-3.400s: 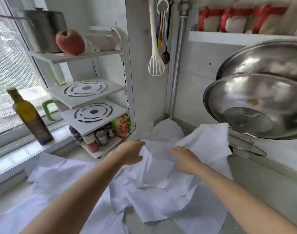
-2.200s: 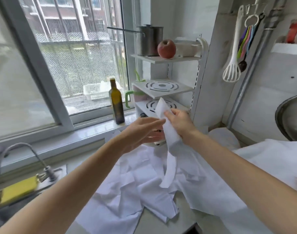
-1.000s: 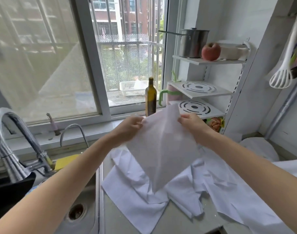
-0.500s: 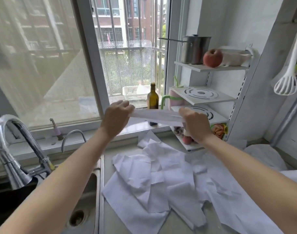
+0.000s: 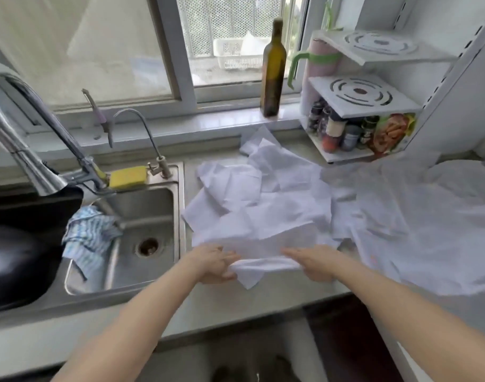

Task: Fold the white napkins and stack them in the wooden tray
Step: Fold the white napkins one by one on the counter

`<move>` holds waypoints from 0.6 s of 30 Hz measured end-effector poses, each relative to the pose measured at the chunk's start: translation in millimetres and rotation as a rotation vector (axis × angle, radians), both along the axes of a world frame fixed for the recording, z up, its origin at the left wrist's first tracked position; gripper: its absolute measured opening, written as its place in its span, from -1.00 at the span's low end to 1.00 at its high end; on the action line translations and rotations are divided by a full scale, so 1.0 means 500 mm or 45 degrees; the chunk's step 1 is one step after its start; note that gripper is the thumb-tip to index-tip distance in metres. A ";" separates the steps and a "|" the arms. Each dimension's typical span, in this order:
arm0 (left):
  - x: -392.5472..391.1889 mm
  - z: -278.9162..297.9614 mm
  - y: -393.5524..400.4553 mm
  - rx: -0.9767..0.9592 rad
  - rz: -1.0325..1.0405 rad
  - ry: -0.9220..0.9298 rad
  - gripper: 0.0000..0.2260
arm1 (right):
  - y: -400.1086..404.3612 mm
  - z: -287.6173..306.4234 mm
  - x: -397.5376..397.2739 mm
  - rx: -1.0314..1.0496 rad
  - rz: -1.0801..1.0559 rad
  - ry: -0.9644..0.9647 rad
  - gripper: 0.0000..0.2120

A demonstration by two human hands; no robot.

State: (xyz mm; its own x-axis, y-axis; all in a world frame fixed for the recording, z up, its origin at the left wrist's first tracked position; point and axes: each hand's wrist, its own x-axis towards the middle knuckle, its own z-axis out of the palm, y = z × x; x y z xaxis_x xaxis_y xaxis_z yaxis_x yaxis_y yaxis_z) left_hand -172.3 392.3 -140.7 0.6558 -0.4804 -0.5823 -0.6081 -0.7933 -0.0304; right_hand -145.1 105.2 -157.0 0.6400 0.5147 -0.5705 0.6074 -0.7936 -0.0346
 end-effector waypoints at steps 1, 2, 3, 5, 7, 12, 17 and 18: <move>-0.018 -0.014 -0.007 0.027 -0.028 0.062 -0.48 | 0.000 -0.011 -0.011 -0.019 0.001 0.059 -0.28; -0.031 -0.022 -0.012 0.053 -0.050 0.109 -0.48 | -0.001 -0.017 -0.020 -0.038 0.010 0.100 -0.27; -0.040 -0.024 -0.015 0.076 -0.056 0.150 -0.46 | -0.001 -0.020 -0.028 -0.055 0.016 0.127 -0.28; -0.048 -0.014 -0.015 0.076 0.000 0.243 -0.42 | 0.001 -0.012 -0.033 -0.087 0.022 0.168 -0.35; -0.056 0.002 -0.014 0.031 0.064 0.326 -0.41 | 0.010 0.001 -0.036 -0.144 0.043 0.218 -0.43; -0.093 0.019 -0.021 0.007 0.244 0.546 -0.55 | 0.018 0.038 -0.064 -0.213 0.054 0.485 -0.52; -0.098 0.008 -0.016 -0.146 0.388 0.543 -0.54 | 0.026 0.059 -0.045 -0.045 -0.055 0.606 -0.61; -0.093 0.006 -0.012 -0.238 0.474 0.541 -0.53 | 0.025 0.061 -0.033 0.063 -0.159 0.655 -0.59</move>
